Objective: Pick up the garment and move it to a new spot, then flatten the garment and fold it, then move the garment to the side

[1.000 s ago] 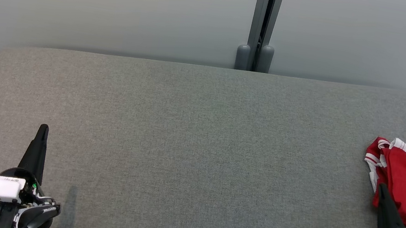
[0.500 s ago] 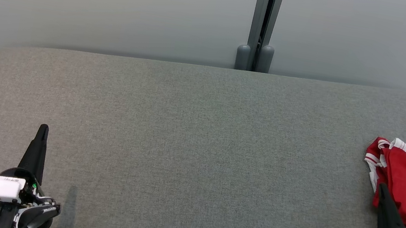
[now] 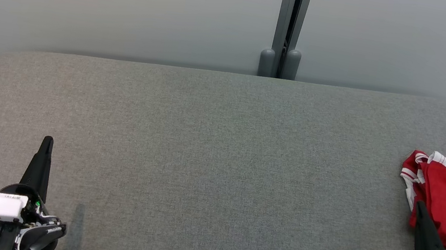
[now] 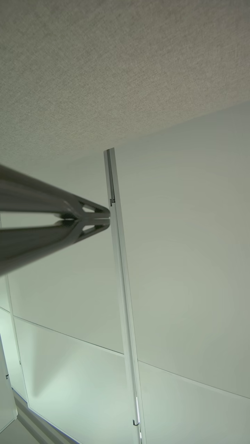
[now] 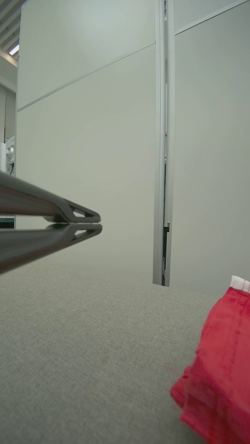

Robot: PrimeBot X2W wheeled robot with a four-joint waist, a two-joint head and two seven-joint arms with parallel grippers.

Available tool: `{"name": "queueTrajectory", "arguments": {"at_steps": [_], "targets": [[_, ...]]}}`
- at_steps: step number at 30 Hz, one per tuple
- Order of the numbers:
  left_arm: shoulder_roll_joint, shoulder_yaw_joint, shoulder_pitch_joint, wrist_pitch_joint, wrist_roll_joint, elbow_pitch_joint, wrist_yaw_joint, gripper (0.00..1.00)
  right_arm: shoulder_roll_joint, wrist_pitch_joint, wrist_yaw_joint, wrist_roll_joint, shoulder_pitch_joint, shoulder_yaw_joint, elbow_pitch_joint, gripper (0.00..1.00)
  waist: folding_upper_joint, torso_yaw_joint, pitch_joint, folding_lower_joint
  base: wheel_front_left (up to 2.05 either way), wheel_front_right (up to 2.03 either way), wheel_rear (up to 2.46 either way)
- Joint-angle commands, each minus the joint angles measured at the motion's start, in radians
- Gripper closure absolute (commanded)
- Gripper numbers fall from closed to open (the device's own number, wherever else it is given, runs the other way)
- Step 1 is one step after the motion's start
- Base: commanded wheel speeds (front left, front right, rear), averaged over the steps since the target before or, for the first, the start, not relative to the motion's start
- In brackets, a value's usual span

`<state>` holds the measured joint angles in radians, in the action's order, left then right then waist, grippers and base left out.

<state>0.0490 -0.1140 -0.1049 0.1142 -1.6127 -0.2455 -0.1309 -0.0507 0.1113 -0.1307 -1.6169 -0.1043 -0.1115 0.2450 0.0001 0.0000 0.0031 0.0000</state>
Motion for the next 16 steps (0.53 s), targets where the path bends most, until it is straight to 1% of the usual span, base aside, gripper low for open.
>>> {"name": "queueTrajectory", "arguments": {"at_steps": [1,16], "targets": [[0.002,-0.005,-0.009,0.004,0.0,-0.001,-0.003,1.0,-0.003,0.004,0.0,0.004,-0.01,-0.001,0.002,1.0,-0.0001,0.0,0.0,0.0,0.0,0.0,0.0],[0.002,-0.005,-0.009,0.004,0.0,-0.001,-0.003,1.0,-0.002,0.003,0.0,0.004,-0.01,-0.002,0.002,1.0,-0.0001,0.0,0.0,0.0,0.0,0.0,0.0]]}}
